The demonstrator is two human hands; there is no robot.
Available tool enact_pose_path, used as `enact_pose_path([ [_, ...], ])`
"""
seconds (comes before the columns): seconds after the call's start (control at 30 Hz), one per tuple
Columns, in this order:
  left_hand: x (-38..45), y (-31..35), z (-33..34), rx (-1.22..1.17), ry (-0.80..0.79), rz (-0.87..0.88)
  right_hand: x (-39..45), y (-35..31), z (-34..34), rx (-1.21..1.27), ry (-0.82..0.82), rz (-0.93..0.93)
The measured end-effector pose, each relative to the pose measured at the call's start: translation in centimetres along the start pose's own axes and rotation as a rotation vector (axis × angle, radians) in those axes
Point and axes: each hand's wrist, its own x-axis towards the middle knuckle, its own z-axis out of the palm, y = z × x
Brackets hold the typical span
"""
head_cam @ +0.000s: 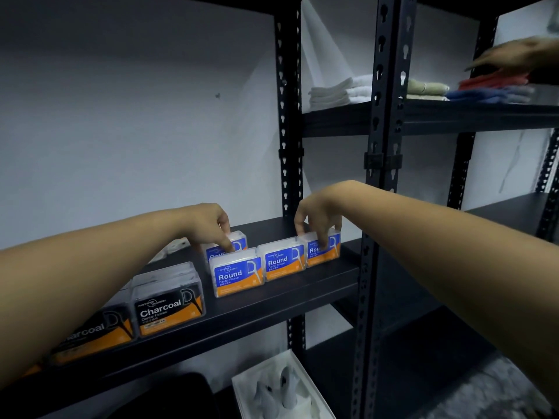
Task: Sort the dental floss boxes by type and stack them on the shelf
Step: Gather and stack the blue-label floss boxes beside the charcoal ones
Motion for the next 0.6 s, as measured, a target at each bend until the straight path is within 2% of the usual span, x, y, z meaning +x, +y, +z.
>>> enact_pose_path([
  [0.13, 0.1, -0.4, 0.2, -0.005, 0.008, 0.006, 0.1, -0.2, 0.1, -0.004, 0.003, -0.002],
  [0.23, 0.1, -0.6, 0.3, -0.015, 0.012, 0.021, -0.6, -0.7, -0.4, 0.108, 0.01, -0.024],
  [0.3, 0.0, -0.7, 0.3, -0.039, 0.016, 0.027, -1.2, -1.4, -0.9, 0.211, 0.101, -0.053],
  [0.4, -0.3, -0.8, 0.2, -0.1, 0.014, 0.0, -1.6, -2.4, -0.5, 0.329, 0.374, -0.162],
  [0.47, -0.5, -1.2, 0.1, -0.123, -0.01, -0.017, -1.4, -3.5, 0.8, 0.362, 0.475, -0.184],
  [0.6, -0.9, -2.4, 0.3, -0.168, -0.023, -0.006, -0.1, -5.1, 4.1, 0.296, 0.459, -0.124],
])
